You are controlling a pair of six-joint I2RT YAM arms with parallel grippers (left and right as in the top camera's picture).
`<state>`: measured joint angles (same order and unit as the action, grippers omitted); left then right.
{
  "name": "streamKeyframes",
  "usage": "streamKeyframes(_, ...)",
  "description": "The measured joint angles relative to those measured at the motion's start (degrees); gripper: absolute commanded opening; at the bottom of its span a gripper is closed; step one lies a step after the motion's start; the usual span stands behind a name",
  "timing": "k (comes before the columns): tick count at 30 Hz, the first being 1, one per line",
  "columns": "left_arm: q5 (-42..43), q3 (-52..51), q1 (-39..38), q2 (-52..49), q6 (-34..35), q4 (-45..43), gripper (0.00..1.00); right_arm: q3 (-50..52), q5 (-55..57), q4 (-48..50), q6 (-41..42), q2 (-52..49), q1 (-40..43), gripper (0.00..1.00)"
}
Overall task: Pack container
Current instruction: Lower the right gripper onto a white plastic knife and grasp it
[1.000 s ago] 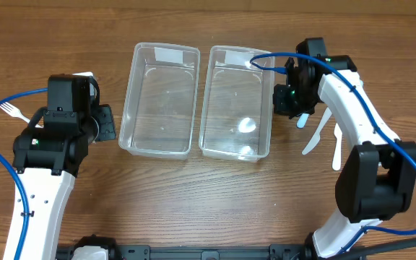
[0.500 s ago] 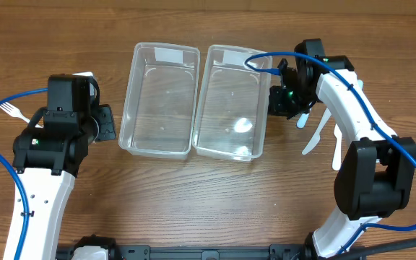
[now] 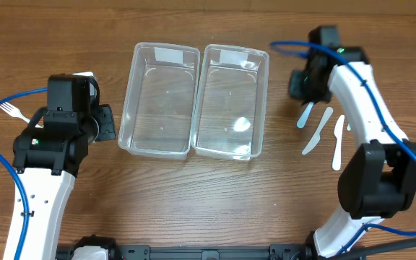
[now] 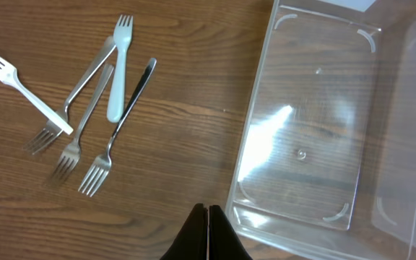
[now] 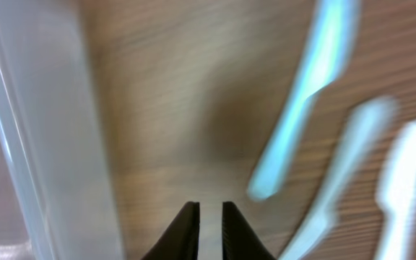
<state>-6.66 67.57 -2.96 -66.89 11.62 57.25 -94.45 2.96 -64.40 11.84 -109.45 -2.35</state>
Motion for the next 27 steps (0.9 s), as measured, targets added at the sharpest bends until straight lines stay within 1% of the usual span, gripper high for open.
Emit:
streamKeyframes(1,0.02,0.00,0.00,0.00,0.00,-0.09,0.05,-2.34,1.99,-0.09,0.94,0.48,0.39,0.95)
streamKeyframes(2,0.02,0.00,0.00,0.00,0.00,-0.13,0.05,-4.15,3.04,-0.11,1.90,1.03,0.52,0.93)
streamKeyframes(4,0.02,0.00,0.00,0.02,-0.02,-0.15,0.05,-8.31,3.91,-0.28,2.29,3.10,0.59,0.76)
streamKeyframes(5,0.02,0.00,0.00,0.02,-0.02,-0.15,0.05,-9.99,3.87,-0.11,2.40,4.57,0.48,0.70)
streamKeyframes(7,0.04,0.00,0.00,0.02,-0.02,-0.15,0.05,-11.98,3.72,0.09,3.37,7.34,0.42,0.71)
streamKeyframes(9,0.35,0.00,0.00,0.02,-0.02,-0.15,0.05,-13.09,3.63,-0.17,5.88,9.42,0.39,0.75)
streamKeyframes(12,0.68,0.00,0.00,0.02,-0.04,-0.17,0.05,-13.29,3.72,-1.81,9.51,9.11,0.48,0.77)
streamKeyframes(19,1.05,0.00,0.00,0.00,-0.15,-0.20,0.05,-12.72,3.61,-6.95,14.32,-2.99,1.05,0.82)
streamKeyframes(23,1.07,0.00,0.00,0.02,-0.15,-0.20,0.05,-12.50,1.73,-8.31,15.13,-8.26,2.60,0.84)
streamKeyframes(27,1.07,0.00,0.00,0.02,-0.15,-0.07,0.05,-12.41,-1.62,-8.15,14.03,-10.58,5.75,0.84)
